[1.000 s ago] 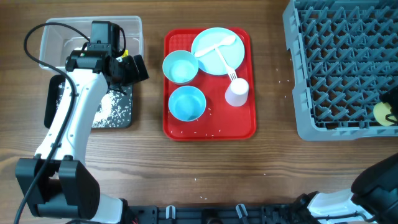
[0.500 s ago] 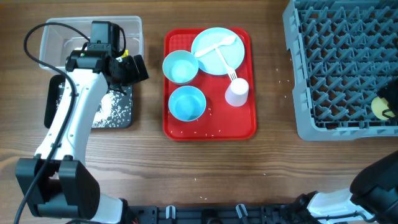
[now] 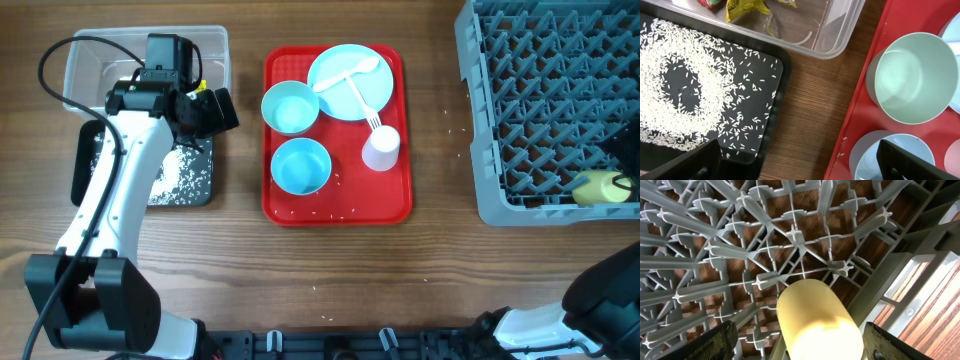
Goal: Sort waste into correct bins and load items into the dishwasher rack
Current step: 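Reach the right gripper to the white cup and grasp it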
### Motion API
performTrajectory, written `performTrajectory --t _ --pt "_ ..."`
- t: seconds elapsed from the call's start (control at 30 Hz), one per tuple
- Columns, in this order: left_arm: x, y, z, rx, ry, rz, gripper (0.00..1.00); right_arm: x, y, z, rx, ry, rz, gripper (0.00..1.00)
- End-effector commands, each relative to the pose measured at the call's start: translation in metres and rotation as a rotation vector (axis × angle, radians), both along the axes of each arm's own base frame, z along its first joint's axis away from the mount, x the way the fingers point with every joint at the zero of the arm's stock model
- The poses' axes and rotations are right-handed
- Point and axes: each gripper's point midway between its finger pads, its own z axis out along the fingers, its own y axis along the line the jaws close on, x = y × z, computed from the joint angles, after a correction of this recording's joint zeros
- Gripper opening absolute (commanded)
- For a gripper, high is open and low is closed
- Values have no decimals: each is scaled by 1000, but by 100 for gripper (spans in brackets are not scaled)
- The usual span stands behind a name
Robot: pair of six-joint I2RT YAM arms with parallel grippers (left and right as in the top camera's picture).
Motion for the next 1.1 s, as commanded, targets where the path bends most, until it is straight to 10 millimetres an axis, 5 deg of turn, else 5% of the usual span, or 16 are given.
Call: performTrajectory --t 0.0,0.13,0.23,0.3,0.4,0.5,0.63,0.87,1.07 --pt "1 2 -4 -2 8 18 100 11 7 8 23 -45 52 84" --pt "1 2 -4 -2 8 18 100 29 33 55 11 -162 183 89" --pt "1 2 -4 -2 8 18 100 48 79 104 10 -233 358 94" --pt "1 2 -4 -2 8 18 100 63 131 127 28 -239 497 97" --pt "1 2 -4 -2 8 18 100 87 224 133 58 -246 729 100" --pt "1 2 -4 -2 8 18 100 104 311 111 54 -192 897 100" --pt "1 2 -4 -2 8 18 100 118 371 58 47 -70 1004 100" --pt "1 2 -4 -2 8 18 100 110 403 -48 133 201 1070 100" --pt "1 2 -4 -2 8 18 100 93 413 -78 189 304 1091 100"
